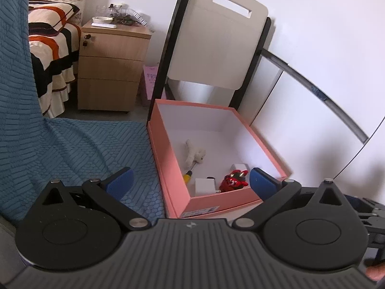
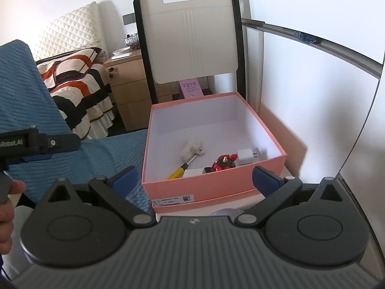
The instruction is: Organize rigid objects
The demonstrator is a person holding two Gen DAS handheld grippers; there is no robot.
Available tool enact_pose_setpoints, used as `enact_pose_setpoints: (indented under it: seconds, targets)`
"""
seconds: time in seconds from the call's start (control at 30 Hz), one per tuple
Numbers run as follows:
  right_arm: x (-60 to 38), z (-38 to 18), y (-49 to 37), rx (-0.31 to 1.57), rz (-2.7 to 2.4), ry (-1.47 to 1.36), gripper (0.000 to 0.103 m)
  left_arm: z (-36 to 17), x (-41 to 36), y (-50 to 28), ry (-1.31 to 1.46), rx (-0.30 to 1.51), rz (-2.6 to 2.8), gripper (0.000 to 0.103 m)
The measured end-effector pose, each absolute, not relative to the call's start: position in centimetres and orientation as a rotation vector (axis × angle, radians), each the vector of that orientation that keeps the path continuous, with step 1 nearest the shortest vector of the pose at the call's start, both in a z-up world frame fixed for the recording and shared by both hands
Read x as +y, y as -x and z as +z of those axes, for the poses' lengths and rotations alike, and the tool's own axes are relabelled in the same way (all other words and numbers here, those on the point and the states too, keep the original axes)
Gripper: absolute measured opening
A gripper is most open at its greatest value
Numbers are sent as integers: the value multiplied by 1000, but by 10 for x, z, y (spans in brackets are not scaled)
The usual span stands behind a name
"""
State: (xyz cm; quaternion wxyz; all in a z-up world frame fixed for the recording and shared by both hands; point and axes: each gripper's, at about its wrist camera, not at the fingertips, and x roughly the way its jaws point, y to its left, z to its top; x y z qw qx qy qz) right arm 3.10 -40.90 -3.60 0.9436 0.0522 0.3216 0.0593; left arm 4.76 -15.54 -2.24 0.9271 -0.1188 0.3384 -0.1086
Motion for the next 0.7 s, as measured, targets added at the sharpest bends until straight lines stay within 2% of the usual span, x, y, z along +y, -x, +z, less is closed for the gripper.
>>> enact_pose_setpoints:
  seconds: [0.7]
  targets:
    - [-413, -40, -33, 665, 112, -121, 103, -27, -154, -49, 273, 721, -202, 103]
